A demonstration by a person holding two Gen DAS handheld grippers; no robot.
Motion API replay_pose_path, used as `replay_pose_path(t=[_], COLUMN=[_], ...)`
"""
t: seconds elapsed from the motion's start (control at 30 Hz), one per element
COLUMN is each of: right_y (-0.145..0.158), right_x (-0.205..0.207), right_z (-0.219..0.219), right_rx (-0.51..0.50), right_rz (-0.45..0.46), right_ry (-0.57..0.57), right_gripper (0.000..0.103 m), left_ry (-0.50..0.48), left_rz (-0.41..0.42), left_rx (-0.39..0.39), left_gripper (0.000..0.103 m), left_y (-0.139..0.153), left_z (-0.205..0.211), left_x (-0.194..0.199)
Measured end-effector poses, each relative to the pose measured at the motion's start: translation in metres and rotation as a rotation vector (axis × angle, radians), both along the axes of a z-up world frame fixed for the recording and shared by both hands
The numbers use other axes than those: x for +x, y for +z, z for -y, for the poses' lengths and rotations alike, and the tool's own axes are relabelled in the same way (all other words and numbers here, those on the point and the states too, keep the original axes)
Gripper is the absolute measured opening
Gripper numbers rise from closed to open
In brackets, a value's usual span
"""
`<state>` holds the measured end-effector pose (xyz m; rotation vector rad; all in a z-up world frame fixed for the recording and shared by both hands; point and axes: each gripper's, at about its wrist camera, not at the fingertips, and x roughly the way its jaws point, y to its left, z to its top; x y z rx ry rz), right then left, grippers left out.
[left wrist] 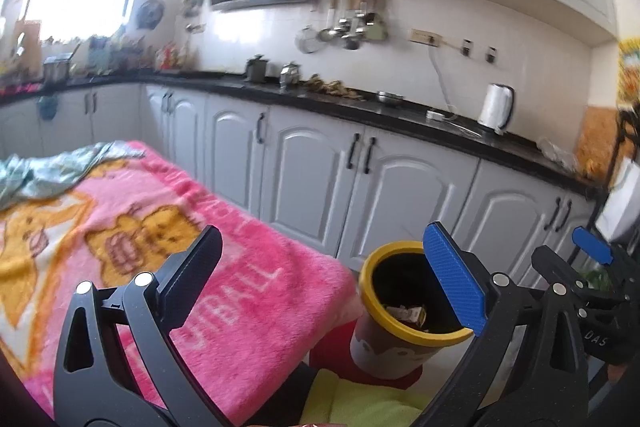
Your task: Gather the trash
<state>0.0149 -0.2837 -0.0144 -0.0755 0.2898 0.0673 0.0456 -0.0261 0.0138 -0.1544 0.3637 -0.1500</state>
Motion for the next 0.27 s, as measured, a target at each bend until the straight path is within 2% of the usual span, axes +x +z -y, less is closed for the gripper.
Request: replay_pose_path(t=[0.07, 0.17, 0.27], right_y=[0.009, 0.019, 0.016], right_x=[0.014, 0.043, 0.070], right_z=[-0.020, -0.082, -0.188], right_rx=[-0.014, -0.049, -0.085], right_rz=[-0.028, -0.105, -0.196], right_ry=[0.080, 0.261, 0.532], right_gripper=[0.097, 0.097, 0.097], left_ry=[0.069, 0.242, 0.566], left_rz=[-0.038, -0.084, -0.141], left_rx=[-0.031, -0.069, -0.109], left_gripper=[0.092, 0.092, 0.092], left_y=[0.001, -0.001, -0.006], left_z=[-0.030, -0.100, -0.208], left_x=[0.003, -0.001, -0.027])
